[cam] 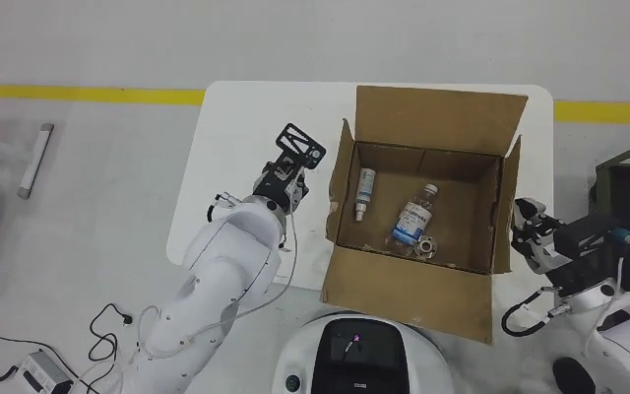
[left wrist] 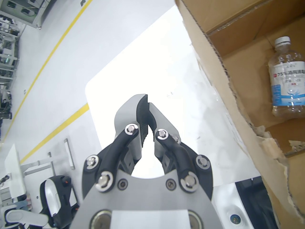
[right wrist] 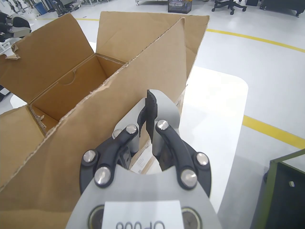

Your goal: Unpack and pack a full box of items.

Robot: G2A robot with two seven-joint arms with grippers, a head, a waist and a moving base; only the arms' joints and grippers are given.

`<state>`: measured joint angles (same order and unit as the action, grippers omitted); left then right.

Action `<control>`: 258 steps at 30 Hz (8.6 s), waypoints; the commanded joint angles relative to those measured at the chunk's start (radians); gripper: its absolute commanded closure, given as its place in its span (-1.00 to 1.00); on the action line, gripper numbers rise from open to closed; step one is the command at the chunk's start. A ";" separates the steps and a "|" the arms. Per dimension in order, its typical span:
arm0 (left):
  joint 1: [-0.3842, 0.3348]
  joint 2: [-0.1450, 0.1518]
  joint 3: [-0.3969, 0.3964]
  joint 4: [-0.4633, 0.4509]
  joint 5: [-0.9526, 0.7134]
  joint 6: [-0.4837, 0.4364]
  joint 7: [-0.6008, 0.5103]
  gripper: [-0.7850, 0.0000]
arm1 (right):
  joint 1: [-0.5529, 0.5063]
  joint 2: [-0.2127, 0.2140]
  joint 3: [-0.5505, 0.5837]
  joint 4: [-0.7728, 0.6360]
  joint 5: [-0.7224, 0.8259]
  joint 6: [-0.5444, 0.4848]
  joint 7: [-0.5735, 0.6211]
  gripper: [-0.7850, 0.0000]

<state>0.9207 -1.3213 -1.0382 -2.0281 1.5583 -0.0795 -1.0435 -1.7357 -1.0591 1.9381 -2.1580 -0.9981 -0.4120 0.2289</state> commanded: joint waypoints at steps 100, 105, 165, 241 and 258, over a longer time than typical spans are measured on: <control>-0.237 -0.115 0.285 0.409 -0.455 -0.206 0.110 -1.00 | 0.035 0.012 0.051 -0.024 0.037 0.029 0.172 1.00; -0.204 -0.107 0.251 0.335 -0.403 -0.187 0.157 -1.00 | 0.030 0.011 0.055 -0.023 0.042 0.021 0.169 1.00; 0.265 0.031 -0.196 -0.274 -0.144 -0.785 0.543 -1.00 | 0.036 -0.026 0.014 0.062 -0.021 0.068 -0.362 1.00; 0.521 0.269 -0.167 -0.238 0.523 -0.762 1.167 -1.00 | 0.119 -0.055 -0.103 0.288 -0.123 0.145 -0.276 1.00; 0.521 0.269 -0.167 -0.238 0.523 -0.762 1.167 -1.00 | 0.303 -0.059 -0.251 0.456 -0.200 0.115 -0.254 1.00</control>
<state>1.4420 -1.0521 -1.2056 -2.2659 2.0810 -0.8417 0.1232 -1.4359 -1.1184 1.6899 -1.7034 -1.1966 -0.2964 -0.0241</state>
